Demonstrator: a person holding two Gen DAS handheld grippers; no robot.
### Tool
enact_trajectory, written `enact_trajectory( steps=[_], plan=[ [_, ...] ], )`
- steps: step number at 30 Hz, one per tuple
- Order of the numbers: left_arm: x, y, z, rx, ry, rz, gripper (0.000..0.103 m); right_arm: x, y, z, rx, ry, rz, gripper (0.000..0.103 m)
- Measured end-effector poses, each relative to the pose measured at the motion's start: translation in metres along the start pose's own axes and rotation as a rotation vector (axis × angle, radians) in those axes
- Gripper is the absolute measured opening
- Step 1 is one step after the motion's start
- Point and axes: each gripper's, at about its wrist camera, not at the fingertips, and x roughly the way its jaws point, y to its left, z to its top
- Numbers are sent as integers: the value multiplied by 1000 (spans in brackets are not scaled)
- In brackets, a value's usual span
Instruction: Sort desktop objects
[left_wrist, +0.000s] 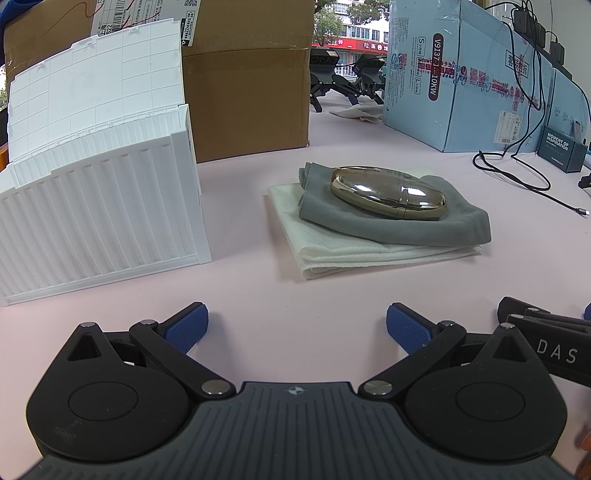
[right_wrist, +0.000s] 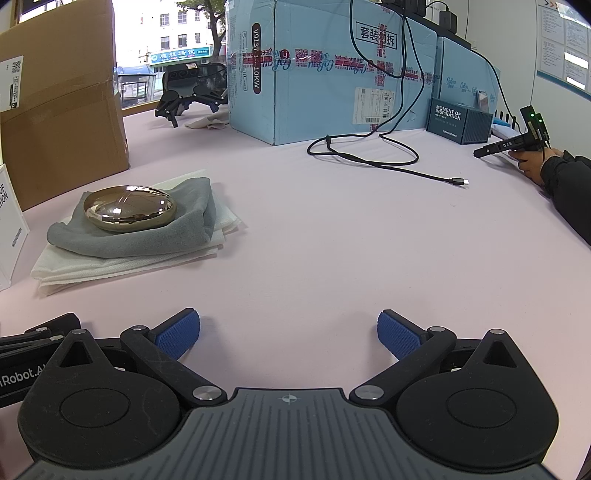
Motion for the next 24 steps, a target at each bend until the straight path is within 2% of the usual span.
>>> enact_trajectory(
  steps=[24],
  plan=[
    [0,-2,-1,2,4,3,103,2,2,3,-4,4,-10,103]
  ],
)
